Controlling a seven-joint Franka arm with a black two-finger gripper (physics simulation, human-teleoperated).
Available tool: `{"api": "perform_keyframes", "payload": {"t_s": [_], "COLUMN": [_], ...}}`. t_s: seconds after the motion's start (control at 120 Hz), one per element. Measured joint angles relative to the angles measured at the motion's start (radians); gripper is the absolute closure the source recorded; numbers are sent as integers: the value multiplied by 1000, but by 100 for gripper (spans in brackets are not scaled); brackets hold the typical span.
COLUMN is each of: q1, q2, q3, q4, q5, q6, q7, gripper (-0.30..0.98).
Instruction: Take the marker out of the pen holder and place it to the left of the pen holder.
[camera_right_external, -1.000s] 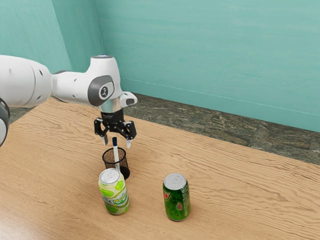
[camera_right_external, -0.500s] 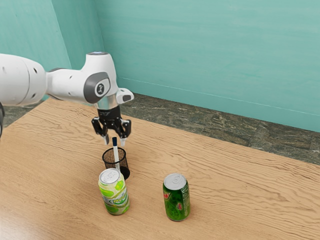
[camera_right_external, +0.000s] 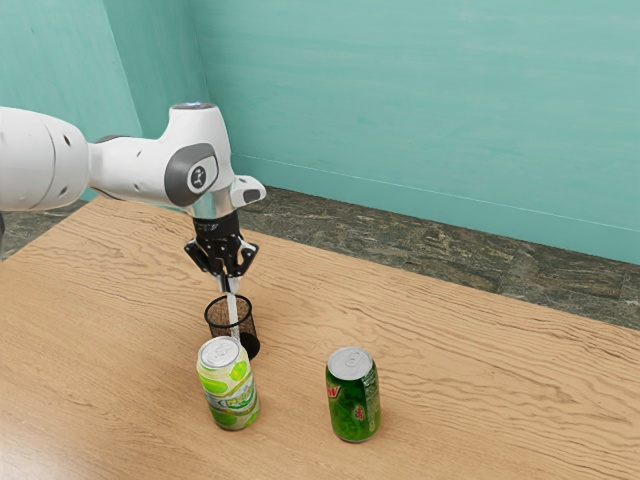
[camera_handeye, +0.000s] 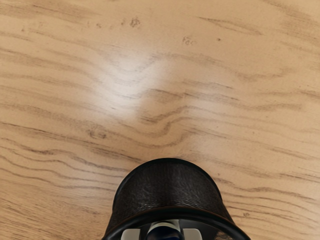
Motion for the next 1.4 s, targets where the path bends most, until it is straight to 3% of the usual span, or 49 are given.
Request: {"api": "perform_keyframes", "payload": {"t_s": [0.133, 0.367, 0.508, 0.65, 1.0, 1.2, 1.267, 1.3, 1.35, 1.4], "q1": [-2, -5, -48, 19, -7, -2, 5, 24, 79, 118], "q2": [-32, -298, -413, -391, -204, -162, -187, -219, -261, -307], "q3": [0, 2, 139, 242, 252, 237, 206, 148, -13, -191], "q4": [-18, -148, -162, -180, -188, -167, -131, -48, 167, 286], "q5": [3, 44, 102, 153, 234, 228, 225, 221, 220, 242], "q6": [-4, -10, -41, -83, -439, -508, -524, -538, -586, -625], "q7": [-3, -10, -14, -17, -45, -62, -66, -68, -68, -56], "gripper": [71, 73, 73, 74, 73, 32, 23, 20, 16, 12]}}
